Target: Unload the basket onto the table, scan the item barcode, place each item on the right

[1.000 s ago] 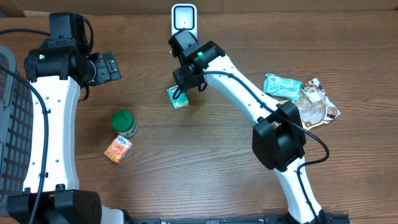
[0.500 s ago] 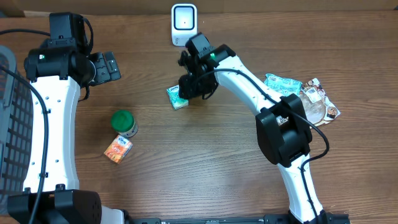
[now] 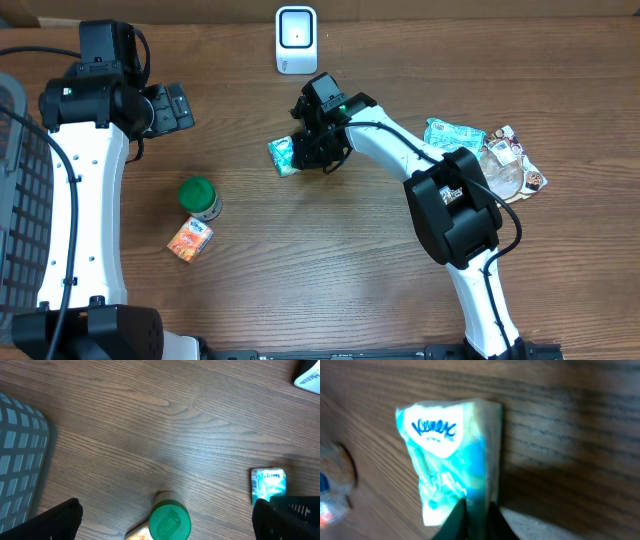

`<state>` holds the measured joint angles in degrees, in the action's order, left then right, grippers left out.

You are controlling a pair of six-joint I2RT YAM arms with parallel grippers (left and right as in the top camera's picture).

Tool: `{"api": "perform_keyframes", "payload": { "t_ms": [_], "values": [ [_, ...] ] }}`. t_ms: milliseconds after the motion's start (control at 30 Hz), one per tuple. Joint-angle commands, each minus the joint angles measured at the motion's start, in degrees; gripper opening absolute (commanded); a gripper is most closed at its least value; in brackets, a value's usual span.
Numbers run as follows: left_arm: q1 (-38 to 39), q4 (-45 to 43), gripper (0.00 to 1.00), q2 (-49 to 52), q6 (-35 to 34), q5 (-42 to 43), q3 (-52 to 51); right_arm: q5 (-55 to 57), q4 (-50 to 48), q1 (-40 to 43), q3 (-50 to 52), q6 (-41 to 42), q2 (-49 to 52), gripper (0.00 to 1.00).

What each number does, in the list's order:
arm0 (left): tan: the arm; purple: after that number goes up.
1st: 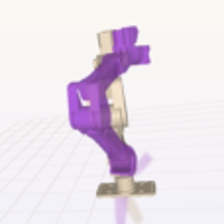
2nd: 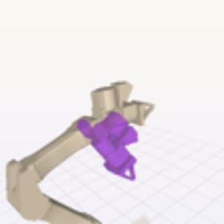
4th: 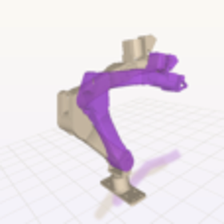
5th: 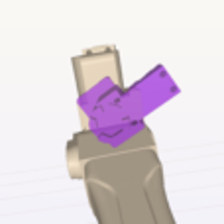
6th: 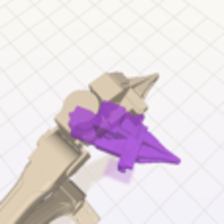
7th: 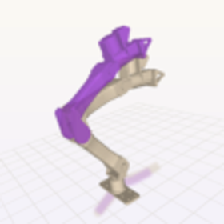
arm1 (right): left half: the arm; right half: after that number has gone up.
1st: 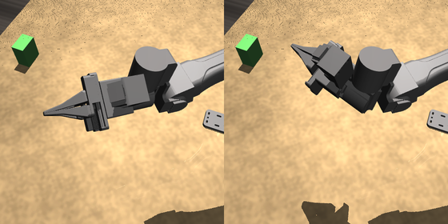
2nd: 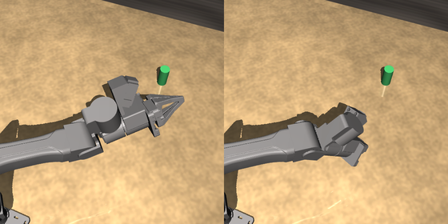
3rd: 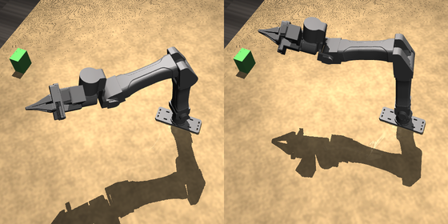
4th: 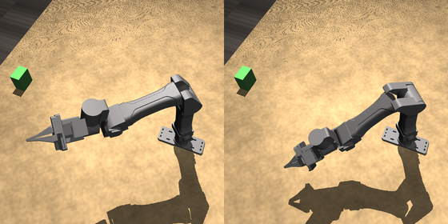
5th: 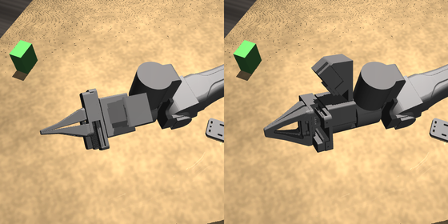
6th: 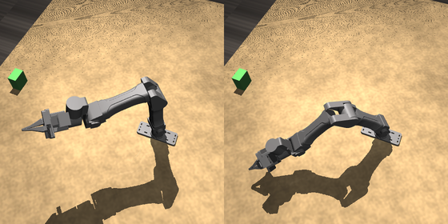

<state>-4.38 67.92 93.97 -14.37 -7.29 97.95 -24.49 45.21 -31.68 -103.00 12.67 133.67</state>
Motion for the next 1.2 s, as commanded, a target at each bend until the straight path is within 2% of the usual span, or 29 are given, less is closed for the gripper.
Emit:
{"api": "perform_keyframes", "payload": {
  "t_ms": [0,200,233,367,567,900,1167],
  "values": [
    [0.0,0.0,1.0,-0.7,1.1,0.3,1.2,-4.1,0.3,0.3,0.8,1.1,0.6,0.04],
    [0.0,0.0,1.0,-0.7,1.1,0.3,1.2,-22.8,4.8,4.7,-2.2,1.0,-0.4,0.04],
    [0.0,0.0,1.0,-0.7,1.1,0.3,1.2,-30.0,6.0,6.8,-3.0,0.8,-1.4,0.04],
    [0.0,0.0,1.0,-0.7,1.1,0.3,1.2,-46.7,5.4,11.1,-3.1,0.8,-4.1,0.04],
    [0.0,0.0,1.0,-0.7,1.1,0.3,1.2,-63.8,5.2,16.2,-3.1,0.9,-5.7,0.04],
    [0.0,0.0,1.0,-0.7,1.1,0.3,1.2,-65.4,5.6,19.9,-3.1,10.1,-5.7,0.04],
    [0.0,0.0,1.0,-0.7,1.1,0.3,1.2,-65.4,5.2,20.2,-3.1,10.0,-5.7,0.04]
  ]
}}
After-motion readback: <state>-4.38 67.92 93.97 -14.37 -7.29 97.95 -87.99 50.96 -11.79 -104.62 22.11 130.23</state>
